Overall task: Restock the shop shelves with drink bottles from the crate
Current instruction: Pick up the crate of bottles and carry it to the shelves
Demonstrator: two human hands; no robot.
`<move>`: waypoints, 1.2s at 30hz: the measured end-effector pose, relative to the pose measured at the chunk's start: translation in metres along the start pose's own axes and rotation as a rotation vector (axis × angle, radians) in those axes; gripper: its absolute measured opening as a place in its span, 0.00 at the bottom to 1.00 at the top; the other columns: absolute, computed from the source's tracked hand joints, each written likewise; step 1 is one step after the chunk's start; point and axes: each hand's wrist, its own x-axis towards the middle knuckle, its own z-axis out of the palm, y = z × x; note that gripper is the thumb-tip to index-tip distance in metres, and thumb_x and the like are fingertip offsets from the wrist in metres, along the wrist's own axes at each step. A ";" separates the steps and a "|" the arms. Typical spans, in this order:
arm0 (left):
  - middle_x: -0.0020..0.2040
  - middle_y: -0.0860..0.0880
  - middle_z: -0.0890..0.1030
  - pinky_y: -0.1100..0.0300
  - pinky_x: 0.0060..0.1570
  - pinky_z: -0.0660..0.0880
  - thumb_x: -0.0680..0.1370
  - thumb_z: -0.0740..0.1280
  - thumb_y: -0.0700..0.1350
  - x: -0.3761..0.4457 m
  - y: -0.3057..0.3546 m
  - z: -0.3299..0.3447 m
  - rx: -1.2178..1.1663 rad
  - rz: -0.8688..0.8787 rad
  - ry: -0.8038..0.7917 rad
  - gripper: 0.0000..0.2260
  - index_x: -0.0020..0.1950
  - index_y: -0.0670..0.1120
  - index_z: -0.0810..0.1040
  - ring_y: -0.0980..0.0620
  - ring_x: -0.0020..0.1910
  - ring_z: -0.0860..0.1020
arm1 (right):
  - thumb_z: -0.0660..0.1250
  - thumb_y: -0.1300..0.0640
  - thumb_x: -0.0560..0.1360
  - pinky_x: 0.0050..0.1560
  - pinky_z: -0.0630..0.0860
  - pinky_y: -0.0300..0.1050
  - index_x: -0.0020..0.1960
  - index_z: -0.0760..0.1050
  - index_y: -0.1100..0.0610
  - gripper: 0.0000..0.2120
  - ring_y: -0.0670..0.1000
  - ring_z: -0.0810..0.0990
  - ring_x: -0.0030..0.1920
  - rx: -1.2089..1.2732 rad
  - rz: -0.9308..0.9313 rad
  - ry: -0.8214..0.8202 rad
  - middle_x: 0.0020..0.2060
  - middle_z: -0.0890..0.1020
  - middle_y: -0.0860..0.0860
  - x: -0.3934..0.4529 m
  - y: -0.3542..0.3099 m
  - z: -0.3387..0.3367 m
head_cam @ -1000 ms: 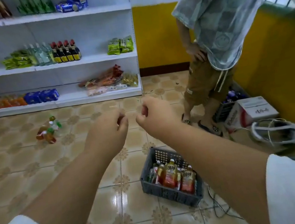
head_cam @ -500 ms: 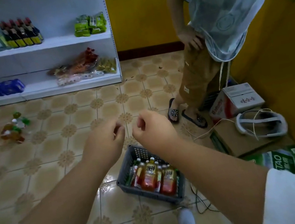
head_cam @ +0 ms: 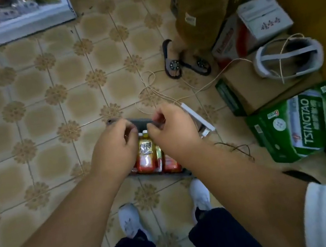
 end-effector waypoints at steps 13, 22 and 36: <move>0.41 0.58 0.77 0.61 0.31 0.67 0.82 0.63 0.51 0.067 -0.093 0.278 -0.045 -0.083 -0.222 0.02 0.50 0.58 0.75 0.60 0.35 0.75 | 0.73 0.53 0.75 0.40 0.76 0.44 0.42 0.71 0.48 0.10 0.47 0.78 0.39 0.222 0.424 0.119 0.41 0.79 0.47 0.076 0.264 0.123; 0.40 0.57 0.78 0.58 0.34 0.71 0.82 0.62 0.52 0.072 -0.137 0.388 -0.040 -0.184 -0.384 0.03 0.50 0.59 0.75 0.56 0.35 0.77 | 0.68 0.50 0.78 0.50 0.75 0.46 0.67 0.69 0.55 0.21 0.52 0.75 0.51 0.130 0.732 0.189 0.62 0.73 0.54 0.095 0.405 0.183; 0.45 0.57 0.79 0.58 0.37 0.73 0.82 0.63 0.48 0.098 -0.232 0.336 -0.066 -0.373 -0.215 0.05 0.48 0.59 0.75 0.57 0.40 0.77 | 0.71 0.51 0.64 0.32 0.71 0.46 0.53 0.77 0.59 0.20 0.54 0.75 0.32 0.422 1.028 0.161 0.37 0.78 0.56 0.134 0.447 0.223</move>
